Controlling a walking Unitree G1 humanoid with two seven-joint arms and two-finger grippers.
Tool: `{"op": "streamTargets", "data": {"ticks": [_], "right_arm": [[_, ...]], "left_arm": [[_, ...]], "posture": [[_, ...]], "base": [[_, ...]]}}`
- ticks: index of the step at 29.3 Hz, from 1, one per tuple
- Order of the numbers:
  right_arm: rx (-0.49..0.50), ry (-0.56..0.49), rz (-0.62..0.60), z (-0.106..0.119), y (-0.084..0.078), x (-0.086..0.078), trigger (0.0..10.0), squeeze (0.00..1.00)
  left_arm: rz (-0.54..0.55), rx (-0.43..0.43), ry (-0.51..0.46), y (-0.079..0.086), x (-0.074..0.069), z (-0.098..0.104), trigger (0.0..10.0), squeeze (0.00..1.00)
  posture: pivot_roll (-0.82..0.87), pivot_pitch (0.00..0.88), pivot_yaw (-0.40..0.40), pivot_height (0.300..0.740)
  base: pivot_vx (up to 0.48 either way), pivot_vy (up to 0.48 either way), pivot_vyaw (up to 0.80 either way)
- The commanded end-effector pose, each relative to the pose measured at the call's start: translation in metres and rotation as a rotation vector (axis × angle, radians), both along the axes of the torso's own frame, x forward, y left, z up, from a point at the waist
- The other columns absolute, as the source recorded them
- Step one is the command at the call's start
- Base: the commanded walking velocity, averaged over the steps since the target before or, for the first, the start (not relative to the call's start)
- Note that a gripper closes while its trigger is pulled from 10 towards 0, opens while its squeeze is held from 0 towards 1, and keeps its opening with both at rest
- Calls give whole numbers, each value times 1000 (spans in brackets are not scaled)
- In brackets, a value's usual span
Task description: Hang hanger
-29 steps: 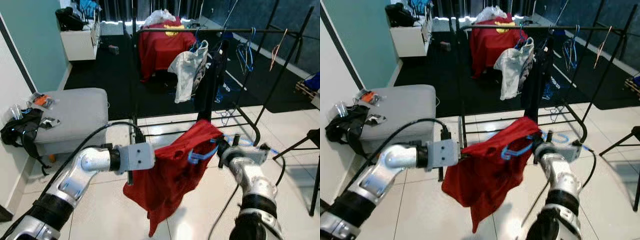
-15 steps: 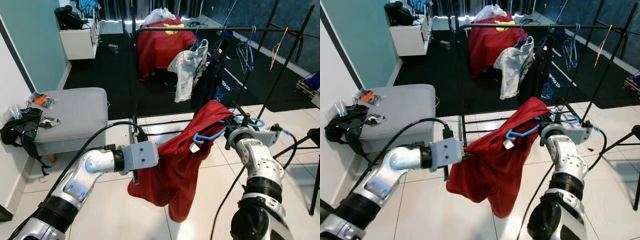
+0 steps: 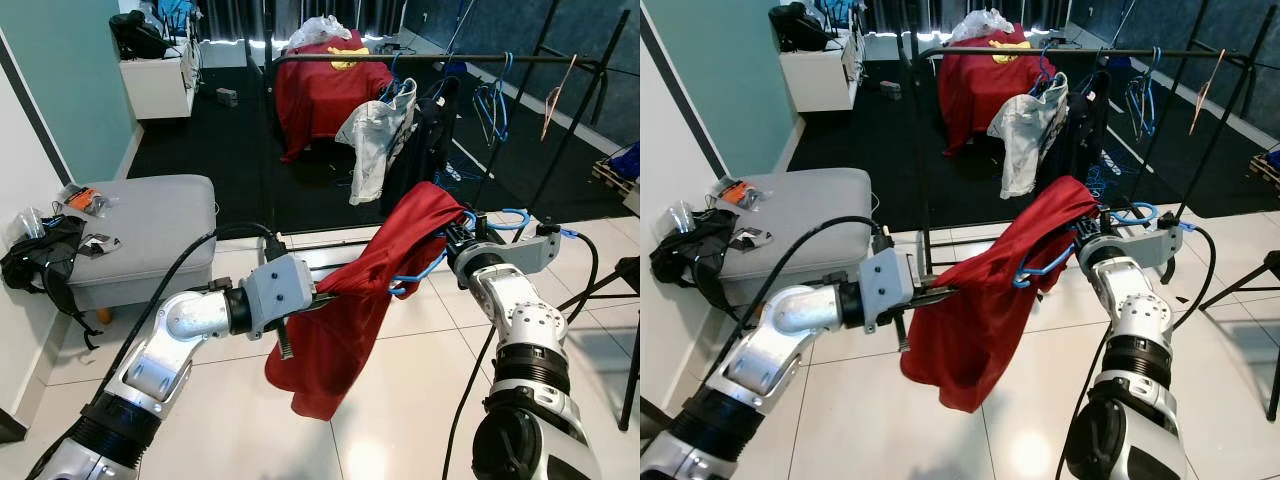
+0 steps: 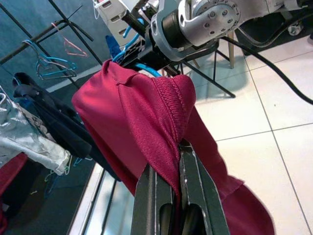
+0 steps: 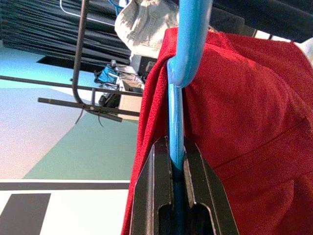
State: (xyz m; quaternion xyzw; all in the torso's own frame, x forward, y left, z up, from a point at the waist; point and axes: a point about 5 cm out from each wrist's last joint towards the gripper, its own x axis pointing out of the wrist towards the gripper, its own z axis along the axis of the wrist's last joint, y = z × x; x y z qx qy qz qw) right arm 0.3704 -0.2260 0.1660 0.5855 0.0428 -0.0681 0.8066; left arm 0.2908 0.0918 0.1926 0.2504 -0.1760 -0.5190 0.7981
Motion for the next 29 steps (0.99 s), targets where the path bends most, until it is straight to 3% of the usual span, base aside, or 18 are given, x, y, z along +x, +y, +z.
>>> {"op": "streamTargets", "data": {"ticks": [1, 6, 8, 12, 13, 14, 15, 18, 20, 29], "right_arm": [[-11, -30, -77, 8, -13, 0, 10000, 0], [44, -48, -102, 10, -14, 3, 10000, 0], [108, -76, -111, 17, -6, 9, 10000, 0], [117, -84, -107, 18, -2, 11, 10000, 0], [94, -81, -80, 18, 8, 13, 10000, 0], [94, -81, -80, 18, 8, 13, 10000, 0], [63, -69, -40, 15, 21, 15, 10000, 0], [30, -56, -5, 12, 33, 16, 10000, 0], [-106, 6, 99, -7, 61, 13, 10000, 0], [-215, 69, 182, -27, 80, 7, 10000, 0]], "left_arm": [[-35, -37, 8, -2, -5, 4, 10000, 0], [-64, -30, 27, -6, -10, 2, 10000, 0], [-98, 2, 52, -15, -17, -7, 10000, 0], [-105, 10, 59, -17, -19, -10, 10000, 0], [-104, 11, 60, -22, -19, -10, 10000, 0], [-104, 11, 60, -22, -19, -10, 10000, 0], [-96, 1, 60, -26, -18, -9, 10000, 0], [-87, -10, 55, -30, -17, -7, 10000, 0], [-82, -71, 53, -38, -15, 4, 10000, 0], [-74, -142, 67, -39, -13, 18, 10000, 0]], "posture": [[-65, 17, -27, 740], [-62, 16, -27, 740], [-64, 17, -25, 740], [-64, 17, -25, 740], [-63, 17, -27, 740], [-63, 17, -27, 740], [-61, 17, -30, 740], [-61, 17, -30, 740], [-59, 20, -31, 740], [-61, 18, -27, 740]], "base": [[0, 0, 0], [0, 0, 0], [0, 0, 0], [0, 0, 0], [0, 0, 0], [0, 0, 0], [0, 0, 0], [0, 0, 0], [0, 0, 0], [0, 0, 0]]}}
